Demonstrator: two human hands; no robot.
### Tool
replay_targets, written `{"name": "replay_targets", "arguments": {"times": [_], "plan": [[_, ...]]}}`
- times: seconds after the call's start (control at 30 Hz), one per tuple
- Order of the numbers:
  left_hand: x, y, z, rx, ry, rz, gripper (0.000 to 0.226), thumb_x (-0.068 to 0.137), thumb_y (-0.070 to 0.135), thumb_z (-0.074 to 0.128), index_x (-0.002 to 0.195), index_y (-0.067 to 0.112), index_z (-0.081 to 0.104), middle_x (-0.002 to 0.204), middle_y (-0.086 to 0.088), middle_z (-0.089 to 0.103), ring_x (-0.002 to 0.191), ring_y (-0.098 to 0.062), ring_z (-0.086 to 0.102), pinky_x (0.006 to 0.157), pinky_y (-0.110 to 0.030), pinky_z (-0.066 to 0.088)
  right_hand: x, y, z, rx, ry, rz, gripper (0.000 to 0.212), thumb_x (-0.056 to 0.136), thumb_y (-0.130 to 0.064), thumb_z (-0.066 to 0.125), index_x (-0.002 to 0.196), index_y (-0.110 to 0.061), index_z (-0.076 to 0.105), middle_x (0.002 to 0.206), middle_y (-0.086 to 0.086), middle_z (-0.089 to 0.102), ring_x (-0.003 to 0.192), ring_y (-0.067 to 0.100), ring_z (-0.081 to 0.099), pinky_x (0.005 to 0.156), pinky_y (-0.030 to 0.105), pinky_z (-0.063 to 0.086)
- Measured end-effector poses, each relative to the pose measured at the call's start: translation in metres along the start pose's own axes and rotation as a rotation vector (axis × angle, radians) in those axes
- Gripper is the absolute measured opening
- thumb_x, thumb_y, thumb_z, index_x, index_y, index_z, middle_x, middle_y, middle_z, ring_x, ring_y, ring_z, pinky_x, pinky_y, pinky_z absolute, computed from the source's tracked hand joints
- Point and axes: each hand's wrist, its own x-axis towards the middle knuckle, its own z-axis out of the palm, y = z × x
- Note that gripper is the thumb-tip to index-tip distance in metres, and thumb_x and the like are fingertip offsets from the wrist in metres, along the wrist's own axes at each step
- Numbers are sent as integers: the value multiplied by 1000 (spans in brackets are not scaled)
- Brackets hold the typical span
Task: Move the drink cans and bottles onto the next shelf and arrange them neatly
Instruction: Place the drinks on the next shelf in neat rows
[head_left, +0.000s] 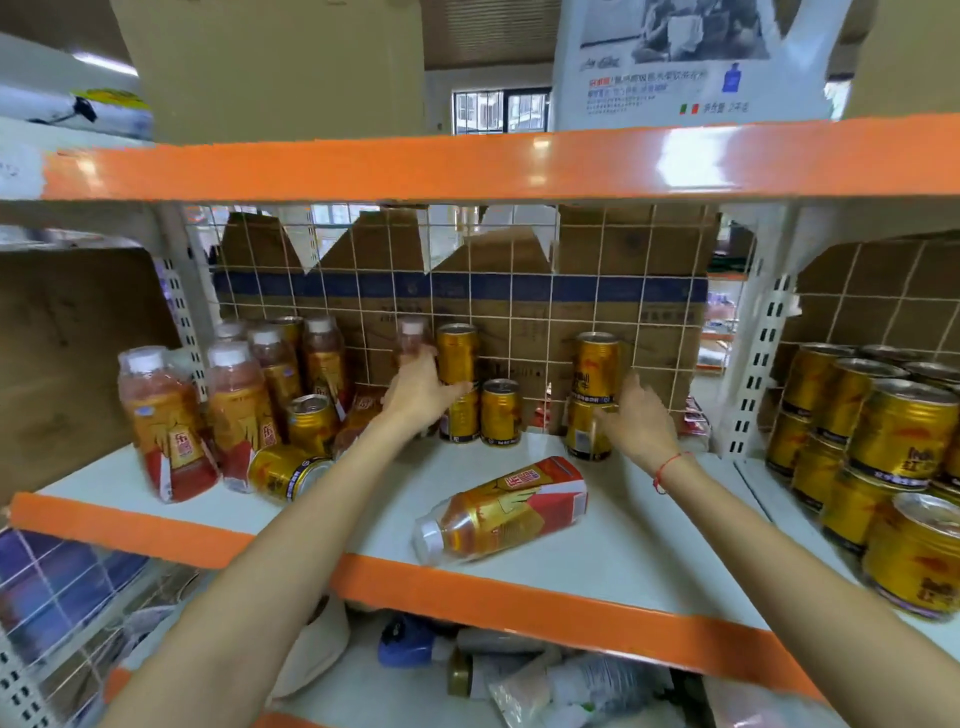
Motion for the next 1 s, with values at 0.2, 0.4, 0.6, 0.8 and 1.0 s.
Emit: {"name": "replay_targets", "arguments": {"times": [0.2,0.4,0.6,0.8,1.0], "plan": [[36,-18,29,-73,12,25,46,85,26,70,125,13,51,120,-4,59,112,-19,56,88,-27,40,40,2,22,33,112,-63,70,84,-30,66,139,-6,28,121,22,54,104,39,59,88,49,50],[62,-27,47,-103,114,-27,64,84,32,70,136,9,40,128,-10,56,117,-25,54,90,-28,40,65,-1,29,-17,157,-58,82,81,-44,67,141,-6,26,129,21,51,109,36,57,88,46,51],[74,-18,56,153,216,-114,105,75,54,72,150,9,14,151,-21,28,132,-37,39,99,-46,44,74,-4,34,-76,223,-20,89,80,-48,68,145,-10,20,144,18,35,122,36,50,91,46,50],[83,-20,60,154,203,-113,102,76,42,76,150,10,13,151,-22,26,132,-37,39,99,-44,45,80,-3,36,-43,223,-17,90,78,-44,72,144,-12,20,145,15,35,121,35,51,91,47,51],[92,-31,49,2,110,-27,94,74,24,79,147,9,21,142,-15,43,128,-32,46,99,-41,44,81,-3,34,47,193,-44,85,79,-33,73,143,-10,22,140,16,42,117,35,54,91,45,51]]}}
